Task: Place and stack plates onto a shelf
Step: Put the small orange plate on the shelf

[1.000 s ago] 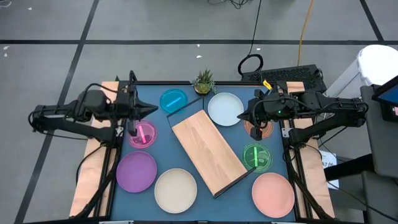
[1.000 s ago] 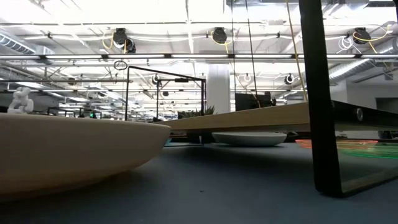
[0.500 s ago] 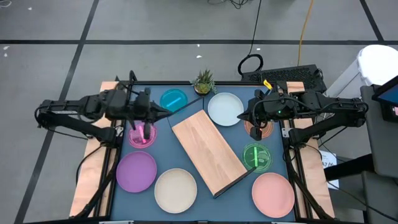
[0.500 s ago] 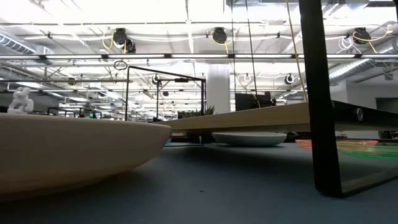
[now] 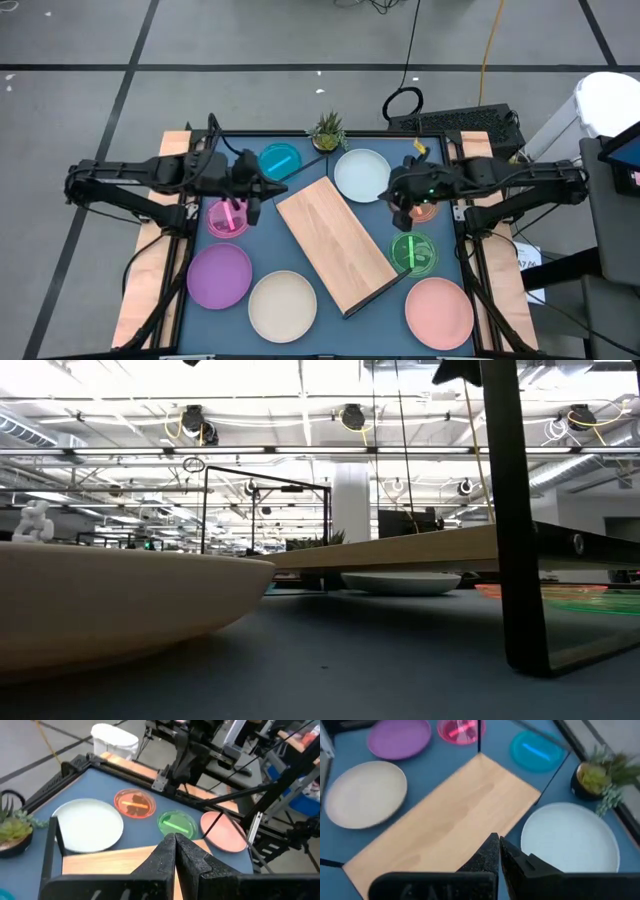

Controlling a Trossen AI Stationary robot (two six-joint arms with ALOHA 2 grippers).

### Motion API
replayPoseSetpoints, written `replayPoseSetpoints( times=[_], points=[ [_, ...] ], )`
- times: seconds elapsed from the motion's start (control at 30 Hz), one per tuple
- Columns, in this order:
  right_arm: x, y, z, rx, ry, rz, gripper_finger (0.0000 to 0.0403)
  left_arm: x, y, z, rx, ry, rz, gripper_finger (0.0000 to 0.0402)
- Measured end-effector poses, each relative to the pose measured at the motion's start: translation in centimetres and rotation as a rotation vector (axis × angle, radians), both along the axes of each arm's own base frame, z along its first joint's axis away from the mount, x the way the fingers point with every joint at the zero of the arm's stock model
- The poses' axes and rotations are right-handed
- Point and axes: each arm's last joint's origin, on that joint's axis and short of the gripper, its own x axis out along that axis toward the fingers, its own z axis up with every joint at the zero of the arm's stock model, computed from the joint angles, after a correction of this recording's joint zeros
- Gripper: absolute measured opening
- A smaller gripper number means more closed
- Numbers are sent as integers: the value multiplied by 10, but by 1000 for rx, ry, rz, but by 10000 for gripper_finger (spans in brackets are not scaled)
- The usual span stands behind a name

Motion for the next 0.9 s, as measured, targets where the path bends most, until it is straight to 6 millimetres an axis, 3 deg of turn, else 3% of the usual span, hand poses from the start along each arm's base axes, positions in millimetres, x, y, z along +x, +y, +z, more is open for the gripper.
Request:
replayPoseSetpoints(
  times=[0.3, 0.63, 0.9],
  points=[
    [1, -29, -51, 43, 97, -182, 0, 0, 3, 0, 38, 4, 52, 12],
    [0, -60, -113, -61, 111, 33, 0, 0, 4, 0, 40, 5, 54, 12],
    [-11, -72, -152, -69, 111, 32, 30, 0, 4, 0, 19, 3, 62, 12]
  ],
)
